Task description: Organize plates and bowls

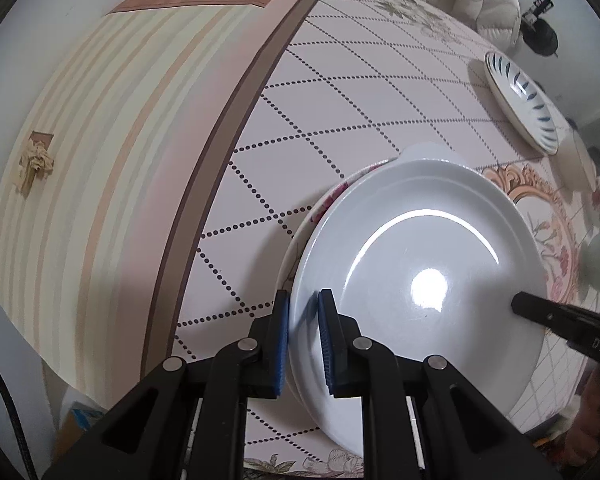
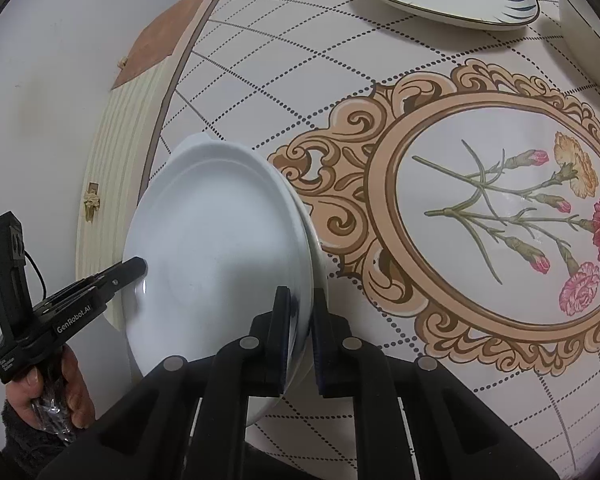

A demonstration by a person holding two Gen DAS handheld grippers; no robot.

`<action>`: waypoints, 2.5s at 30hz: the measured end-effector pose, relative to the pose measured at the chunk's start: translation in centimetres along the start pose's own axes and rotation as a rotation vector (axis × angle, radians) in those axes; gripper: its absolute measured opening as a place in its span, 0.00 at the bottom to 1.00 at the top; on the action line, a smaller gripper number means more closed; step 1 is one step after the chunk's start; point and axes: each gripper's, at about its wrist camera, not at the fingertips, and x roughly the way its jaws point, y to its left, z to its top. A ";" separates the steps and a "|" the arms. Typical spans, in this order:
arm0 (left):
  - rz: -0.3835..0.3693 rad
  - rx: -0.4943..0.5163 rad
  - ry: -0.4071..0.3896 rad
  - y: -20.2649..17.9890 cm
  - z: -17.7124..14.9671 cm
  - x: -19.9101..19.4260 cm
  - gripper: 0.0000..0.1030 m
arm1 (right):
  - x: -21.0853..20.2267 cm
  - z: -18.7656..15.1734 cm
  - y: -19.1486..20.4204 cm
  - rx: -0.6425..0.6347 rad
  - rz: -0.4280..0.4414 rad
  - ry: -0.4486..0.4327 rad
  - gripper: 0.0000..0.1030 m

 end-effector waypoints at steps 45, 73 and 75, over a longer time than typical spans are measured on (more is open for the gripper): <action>0.073 0.333 -0.138 -14.4 17.3 -8.0 0.99 | -13.0 10.7 -4.1 0.264 -0.309 -0.202 1.00; -0.084 0.599 0.199 -30.5 32.2 10.1 0.18 | -4.5 19.2 -20.2 0.700 0.027 -0.146 0.13; -0.087 0.605 0.192 -30.8 32.2 10.1 0.18 | -4.4 19.4 -20.1 0.689 0.025 -0.148 0.13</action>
